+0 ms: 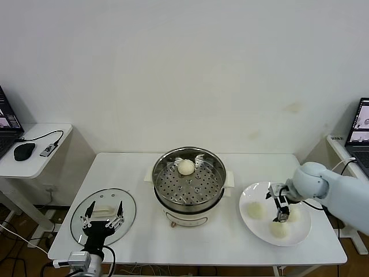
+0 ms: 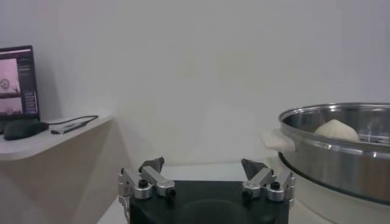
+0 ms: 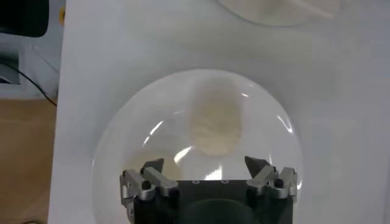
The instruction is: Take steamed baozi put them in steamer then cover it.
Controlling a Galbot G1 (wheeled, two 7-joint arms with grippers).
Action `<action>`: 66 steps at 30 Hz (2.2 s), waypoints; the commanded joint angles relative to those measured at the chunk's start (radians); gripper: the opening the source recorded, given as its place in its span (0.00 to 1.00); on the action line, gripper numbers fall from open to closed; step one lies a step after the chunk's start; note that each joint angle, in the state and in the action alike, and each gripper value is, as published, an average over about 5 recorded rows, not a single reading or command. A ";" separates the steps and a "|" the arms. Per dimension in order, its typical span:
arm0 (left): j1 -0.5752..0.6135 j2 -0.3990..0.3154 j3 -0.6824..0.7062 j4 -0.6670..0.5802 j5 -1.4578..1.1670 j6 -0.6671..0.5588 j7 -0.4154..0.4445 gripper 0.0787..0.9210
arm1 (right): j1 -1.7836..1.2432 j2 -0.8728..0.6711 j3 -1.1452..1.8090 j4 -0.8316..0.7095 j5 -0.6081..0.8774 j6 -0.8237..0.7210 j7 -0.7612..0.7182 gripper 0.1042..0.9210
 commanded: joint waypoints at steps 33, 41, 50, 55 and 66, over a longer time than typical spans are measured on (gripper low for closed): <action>-0.011 -0.004 -0.003 0.007 0.013 -0.002 0.000 0.88 | -0.043 0.143 0.062 -0.140 -0.023 0.002 0.016 0.58; -0.013 0.003 0.000 0.001 0.012 0.000 0.001 0.88 | 0.278 0.050 -0.091 -0.046 0.134 -0.027 -0.019 0.55; -0.016 0.009 0.010 0.000 0.009 -0.001 0.002 0.88 | 0.763 0.142 -0.375 0.045 0.403 -0.113 -0.013 0.57; -0.019 0.012 0.009 0.002 0.006 -0.001 0.003 0.88 | 0.838 0.307 -0.431 0.045 0.546 -0.175 0.045 0.57; -0.026 0.001 0.003 0.014 0.007 -0.006 0.002 0.88 | 0.692 0.675 -0.405 -0.129 0.716 -0.298 0.184 0.57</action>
